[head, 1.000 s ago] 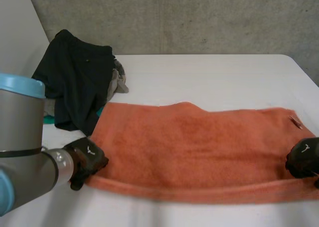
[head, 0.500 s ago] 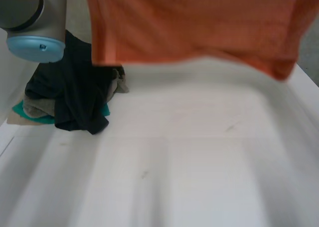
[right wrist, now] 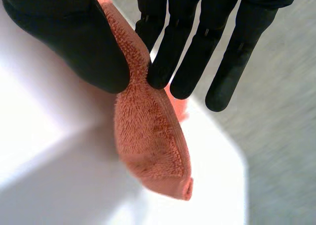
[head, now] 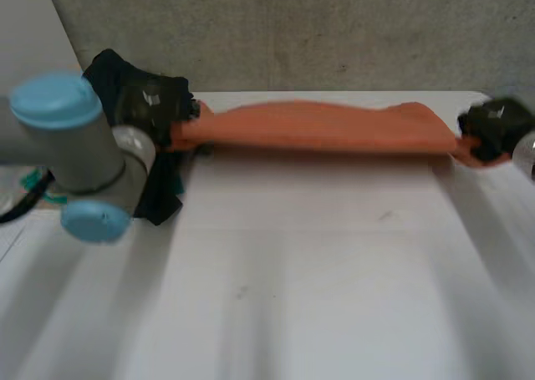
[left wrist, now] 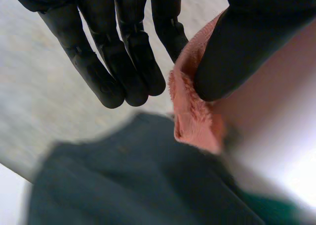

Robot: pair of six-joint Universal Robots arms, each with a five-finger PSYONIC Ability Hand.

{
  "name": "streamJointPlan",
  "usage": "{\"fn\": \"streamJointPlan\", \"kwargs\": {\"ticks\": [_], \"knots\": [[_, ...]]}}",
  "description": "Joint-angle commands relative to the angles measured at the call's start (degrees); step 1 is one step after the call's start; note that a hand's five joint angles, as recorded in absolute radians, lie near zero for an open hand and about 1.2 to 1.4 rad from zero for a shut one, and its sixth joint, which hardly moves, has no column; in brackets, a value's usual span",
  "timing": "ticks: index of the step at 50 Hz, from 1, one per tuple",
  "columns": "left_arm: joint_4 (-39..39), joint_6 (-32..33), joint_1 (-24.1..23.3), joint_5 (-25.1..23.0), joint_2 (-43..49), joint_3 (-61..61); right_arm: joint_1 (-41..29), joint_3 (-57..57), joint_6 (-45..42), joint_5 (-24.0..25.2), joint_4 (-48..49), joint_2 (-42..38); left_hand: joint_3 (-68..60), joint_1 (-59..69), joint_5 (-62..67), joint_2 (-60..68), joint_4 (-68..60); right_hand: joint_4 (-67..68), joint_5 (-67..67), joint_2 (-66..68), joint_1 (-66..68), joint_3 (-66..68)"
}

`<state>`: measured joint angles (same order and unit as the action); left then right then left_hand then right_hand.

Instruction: Fold the laundry.

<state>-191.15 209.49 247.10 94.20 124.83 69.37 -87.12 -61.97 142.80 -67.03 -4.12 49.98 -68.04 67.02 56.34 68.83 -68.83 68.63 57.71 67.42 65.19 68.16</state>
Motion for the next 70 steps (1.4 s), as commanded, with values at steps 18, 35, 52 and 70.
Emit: {"fn": "streamJointPlan", "kwargs": {"ticks": [18, 35, 52, 70], "knots": [[0.16, 2.86, 0.58, -0.95, 0.33, 7.72, 4.32, 2.12, 3.80, -2.57, -0.28, -8.84, -11.96, 12.98, 13.66, 11.17, -11.17, -16.41, -15.48, -15.20, -12.97, -15.94], [3.32, 2.85, 0.84, 0.46, -1.78, 10.87, 5.99, 4.58, 3.19, -0.21, -6.77, -8.58, -11.96, 12.98, 13.66, 11.17, -11.17, 11.37, 12.29, 12.58, 14.81, 11.84], [34.86, 10.59, -2.23, 1.69, -15.57, 24.94, 21.11, -12.29, -43.05, -2.67, -48.10, 9.96, -11.96, 12.98, 13.66, 11.17, -11.17, 11.37, 12.29, 12.58, 14.81, 11.84], [22.16, 9.01, -4.35, 6.26, -2.77, -1.48, 10.22, 0.88, -21.35, 0.15, -19.30, 2.68, -11.96, 12.98, 13.66, 11.17, -11.17, 11.37, 12.29, 12.58, 14.81, 11.84]]}}
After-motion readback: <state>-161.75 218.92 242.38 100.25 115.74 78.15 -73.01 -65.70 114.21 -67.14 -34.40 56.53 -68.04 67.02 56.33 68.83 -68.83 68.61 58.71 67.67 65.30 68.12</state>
